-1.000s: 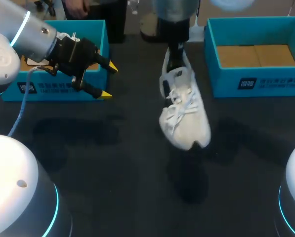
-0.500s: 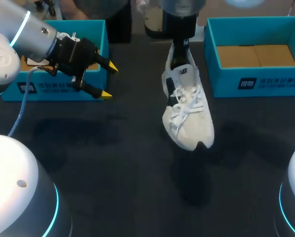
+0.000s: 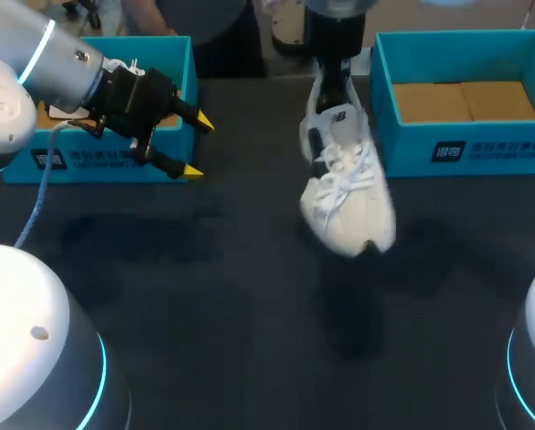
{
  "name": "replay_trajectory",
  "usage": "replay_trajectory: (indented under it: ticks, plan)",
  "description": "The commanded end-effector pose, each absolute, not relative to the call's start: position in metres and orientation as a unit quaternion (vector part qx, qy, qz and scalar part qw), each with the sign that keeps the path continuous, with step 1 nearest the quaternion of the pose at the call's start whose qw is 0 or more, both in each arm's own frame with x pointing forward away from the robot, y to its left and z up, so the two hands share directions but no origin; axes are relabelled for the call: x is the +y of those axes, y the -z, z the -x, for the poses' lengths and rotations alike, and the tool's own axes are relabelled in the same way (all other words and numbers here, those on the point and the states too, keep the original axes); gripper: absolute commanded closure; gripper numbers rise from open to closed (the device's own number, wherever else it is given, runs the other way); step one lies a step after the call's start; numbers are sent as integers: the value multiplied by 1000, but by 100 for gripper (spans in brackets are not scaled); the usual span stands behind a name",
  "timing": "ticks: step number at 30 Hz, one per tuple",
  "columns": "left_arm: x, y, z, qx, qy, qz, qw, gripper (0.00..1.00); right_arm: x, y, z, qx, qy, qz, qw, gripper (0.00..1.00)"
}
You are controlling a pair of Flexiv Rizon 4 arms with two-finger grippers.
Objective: Take the shoe out of the shoebox, open the shoe tongue, remove and reinsert the insole, then place the shoe into the shoebox
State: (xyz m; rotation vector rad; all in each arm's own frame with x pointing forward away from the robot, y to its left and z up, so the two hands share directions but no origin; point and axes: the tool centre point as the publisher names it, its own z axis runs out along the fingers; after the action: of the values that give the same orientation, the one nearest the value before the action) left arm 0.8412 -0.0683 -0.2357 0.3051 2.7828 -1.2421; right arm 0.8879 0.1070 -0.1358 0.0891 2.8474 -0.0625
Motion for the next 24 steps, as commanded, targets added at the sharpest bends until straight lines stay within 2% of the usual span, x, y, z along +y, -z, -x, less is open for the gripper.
replay_trajectory:
  ticks: [1, 6, 24]
  plan:
    - [-68, 235, -840, 909, 404, -100, 40, 0, 77, 138, -919, 992, 6, -12, 125, 100]
    - [-68, 235, -840, 909, 404, -100, 40, 0, 42, 141, -948, 994, 4, 0, 111, 100]
    - [-68, 235, -840, 909, 404, -100, 40, 0, -105, 134, -1010, 989, 56, -15, 137, 100]
